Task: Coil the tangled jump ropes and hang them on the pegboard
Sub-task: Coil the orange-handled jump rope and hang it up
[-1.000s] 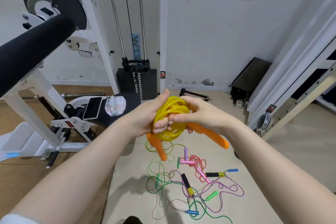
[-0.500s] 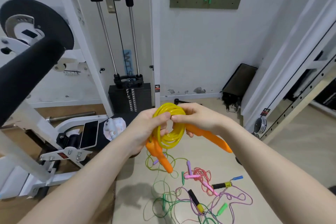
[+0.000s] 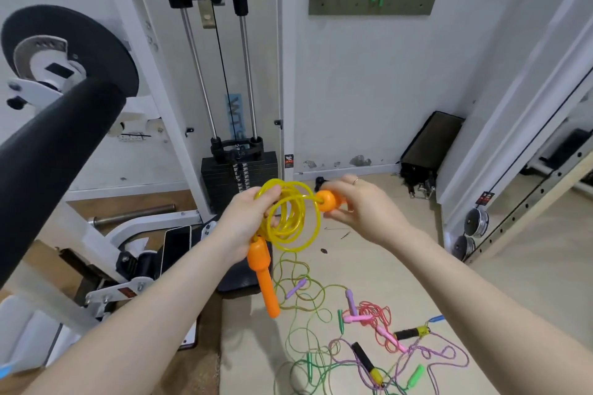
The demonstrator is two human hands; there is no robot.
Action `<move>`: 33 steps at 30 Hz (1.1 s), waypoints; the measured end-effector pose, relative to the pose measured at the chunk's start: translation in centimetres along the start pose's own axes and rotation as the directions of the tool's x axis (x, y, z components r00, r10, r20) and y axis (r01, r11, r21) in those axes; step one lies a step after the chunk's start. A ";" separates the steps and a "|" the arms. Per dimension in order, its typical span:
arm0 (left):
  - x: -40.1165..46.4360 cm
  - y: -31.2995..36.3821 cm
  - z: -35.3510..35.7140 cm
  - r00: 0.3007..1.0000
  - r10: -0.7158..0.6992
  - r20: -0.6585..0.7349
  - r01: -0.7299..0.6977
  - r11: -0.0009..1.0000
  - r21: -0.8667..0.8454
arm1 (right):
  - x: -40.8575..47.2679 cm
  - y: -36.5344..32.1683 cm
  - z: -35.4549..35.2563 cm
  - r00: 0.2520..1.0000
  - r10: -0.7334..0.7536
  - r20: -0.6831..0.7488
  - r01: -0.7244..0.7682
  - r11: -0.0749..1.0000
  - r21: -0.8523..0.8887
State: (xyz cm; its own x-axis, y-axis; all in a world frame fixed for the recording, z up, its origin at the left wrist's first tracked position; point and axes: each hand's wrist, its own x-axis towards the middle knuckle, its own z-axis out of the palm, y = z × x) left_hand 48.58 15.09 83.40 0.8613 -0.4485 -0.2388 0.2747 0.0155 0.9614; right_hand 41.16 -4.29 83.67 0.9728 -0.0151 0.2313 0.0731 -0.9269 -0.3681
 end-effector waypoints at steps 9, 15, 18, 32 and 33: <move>2.7 0.2 -3.3 0.990 -0.050 -0.135 0.038 0.995 -0.088 | 0.4 -6.4 1.4 0.879 -0.336 -0.339 0.421 0.880 0.221; 2.9 1.1 -4.4 0.991 -0.020 -0.129 -0.003 0.984 -0.178 | 1.7 -7.4 2.9 0.974 -0.139 -0.178 0.201 0.894 0.400; 2.2 1.6 -4.6 0.999 0.050 0.012 -0.048 0.995 -0.087 | 2.2 -7.6 3.3 0.988 -0.080 -0.129 0.131 0.880 0.456; 0.8 1.4 -3.4 0.948 0.065 0.312 -0.123 0.978 0.170 | 3.3 -7.1 1.8 0.982 0.016 0.190 -0.028 0.998 0.058; 0.7 1.4 -3.1 0.949 0.059 0.310 -0.127 0.970 0.206 | 3.3 -6.8 1.7 0.977 0.028 0.210 -0.044 0.996 0.072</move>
State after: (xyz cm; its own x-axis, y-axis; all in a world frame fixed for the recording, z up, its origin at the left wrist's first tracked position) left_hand 50.94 17.53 84.20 0.7007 -0.7019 -0.1279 0.0690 -0.1118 0.9913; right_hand 44.19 2.63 85.44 0.9989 0.0380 0.0268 0.0459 -0.8961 -0.4415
